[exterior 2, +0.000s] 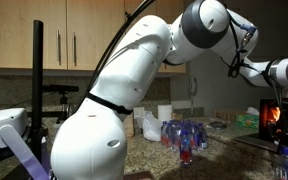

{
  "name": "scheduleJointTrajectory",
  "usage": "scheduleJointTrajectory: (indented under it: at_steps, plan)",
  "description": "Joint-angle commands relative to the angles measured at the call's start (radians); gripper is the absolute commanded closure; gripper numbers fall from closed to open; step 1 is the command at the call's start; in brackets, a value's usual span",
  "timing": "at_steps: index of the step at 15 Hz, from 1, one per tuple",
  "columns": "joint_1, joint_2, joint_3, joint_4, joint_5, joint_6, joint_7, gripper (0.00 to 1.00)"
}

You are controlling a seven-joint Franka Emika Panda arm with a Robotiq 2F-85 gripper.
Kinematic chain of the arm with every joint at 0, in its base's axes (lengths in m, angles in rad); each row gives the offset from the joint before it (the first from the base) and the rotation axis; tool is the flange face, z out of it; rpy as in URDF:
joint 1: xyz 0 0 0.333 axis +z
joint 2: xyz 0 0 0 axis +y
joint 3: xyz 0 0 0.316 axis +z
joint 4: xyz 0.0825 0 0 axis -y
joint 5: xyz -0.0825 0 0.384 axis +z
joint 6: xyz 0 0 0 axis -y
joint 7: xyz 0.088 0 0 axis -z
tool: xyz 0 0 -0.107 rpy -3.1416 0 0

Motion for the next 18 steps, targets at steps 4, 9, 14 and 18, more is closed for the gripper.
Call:
scheduleJointTrajectory:
  at_steps: [4, 9, 14, 18]
  plan:
    - [-0.005, 0.004, 0.007, 0.010, -0.021, -0.006, 0.024, 0.50]
    - [-0.006, 0.003, 0.008, 0.010, -0.019, -0.008, 0.023, 0.15]
    - [-0.007, 0.004, 0.008, 0.014, -0.018, -0.012, 0.021, 0.00]
    - [-0.006, -0.009, 0.007, 0.026, -0.021, -0.011, 0.020, 0.00]
